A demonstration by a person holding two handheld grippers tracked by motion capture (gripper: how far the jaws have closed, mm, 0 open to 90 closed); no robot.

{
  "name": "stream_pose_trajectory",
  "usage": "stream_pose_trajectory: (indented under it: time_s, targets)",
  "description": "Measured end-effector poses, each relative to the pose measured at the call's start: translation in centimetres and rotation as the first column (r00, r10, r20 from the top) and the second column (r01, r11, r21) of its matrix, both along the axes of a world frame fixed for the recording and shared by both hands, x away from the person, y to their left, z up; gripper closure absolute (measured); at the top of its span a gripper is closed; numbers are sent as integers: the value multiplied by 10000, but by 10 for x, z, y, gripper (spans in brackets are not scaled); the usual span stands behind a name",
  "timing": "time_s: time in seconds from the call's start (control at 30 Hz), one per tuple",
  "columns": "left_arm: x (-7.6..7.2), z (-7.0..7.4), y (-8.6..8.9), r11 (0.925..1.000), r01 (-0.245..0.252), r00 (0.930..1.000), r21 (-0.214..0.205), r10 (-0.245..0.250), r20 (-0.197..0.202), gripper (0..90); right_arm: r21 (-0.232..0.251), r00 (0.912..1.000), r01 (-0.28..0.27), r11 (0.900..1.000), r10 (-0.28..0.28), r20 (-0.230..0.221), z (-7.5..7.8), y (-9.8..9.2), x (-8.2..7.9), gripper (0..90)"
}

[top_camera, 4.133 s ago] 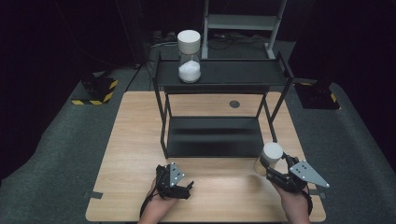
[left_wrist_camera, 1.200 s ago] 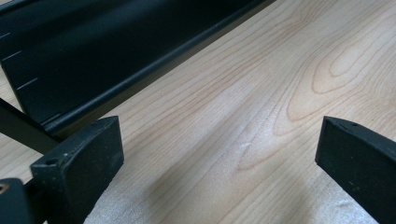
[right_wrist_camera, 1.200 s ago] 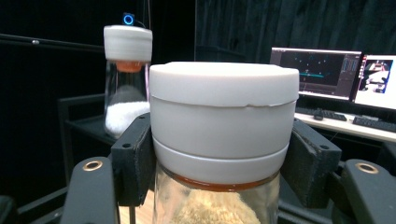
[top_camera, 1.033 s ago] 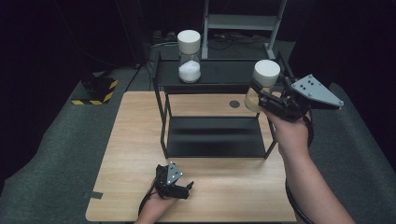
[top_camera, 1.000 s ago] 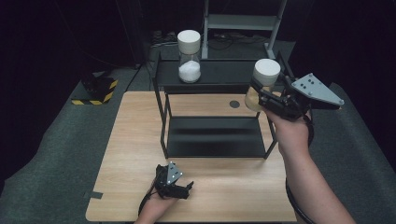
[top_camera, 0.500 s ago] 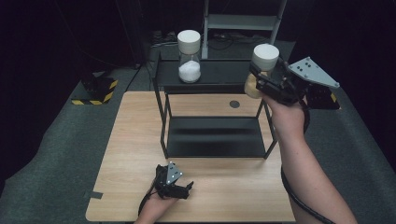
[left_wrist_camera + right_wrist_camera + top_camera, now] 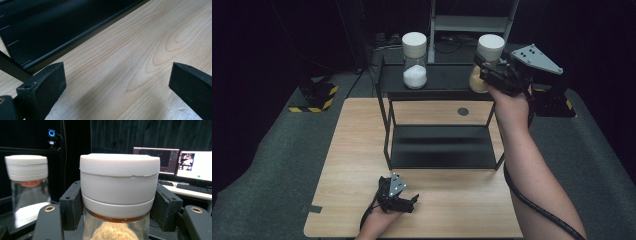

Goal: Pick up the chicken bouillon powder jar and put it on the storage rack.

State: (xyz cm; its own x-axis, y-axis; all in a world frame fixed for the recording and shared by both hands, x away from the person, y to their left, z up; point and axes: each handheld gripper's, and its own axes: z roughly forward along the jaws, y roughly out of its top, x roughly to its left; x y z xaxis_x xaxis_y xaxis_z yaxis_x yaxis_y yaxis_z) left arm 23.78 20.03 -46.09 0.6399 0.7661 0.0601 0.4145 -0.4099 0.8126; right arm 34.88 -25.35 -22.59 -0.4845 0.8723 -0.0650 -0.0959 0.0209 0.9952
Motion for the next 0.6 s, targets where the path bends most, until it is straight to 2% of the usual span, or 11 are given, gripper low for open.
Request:
stream_pose_trajectory:
  time_s: [0.33,0.6]
  targets:
    - [0,0,1,10000,25,10000,-50,-25,6,14,18,9996,253,9997,-252,-127,0,9,19,341]
    - [0,0,1,10000,34,10000,-76,-34,5,14,45,9997,237,9997,-237,-91,-6,10,26,340]
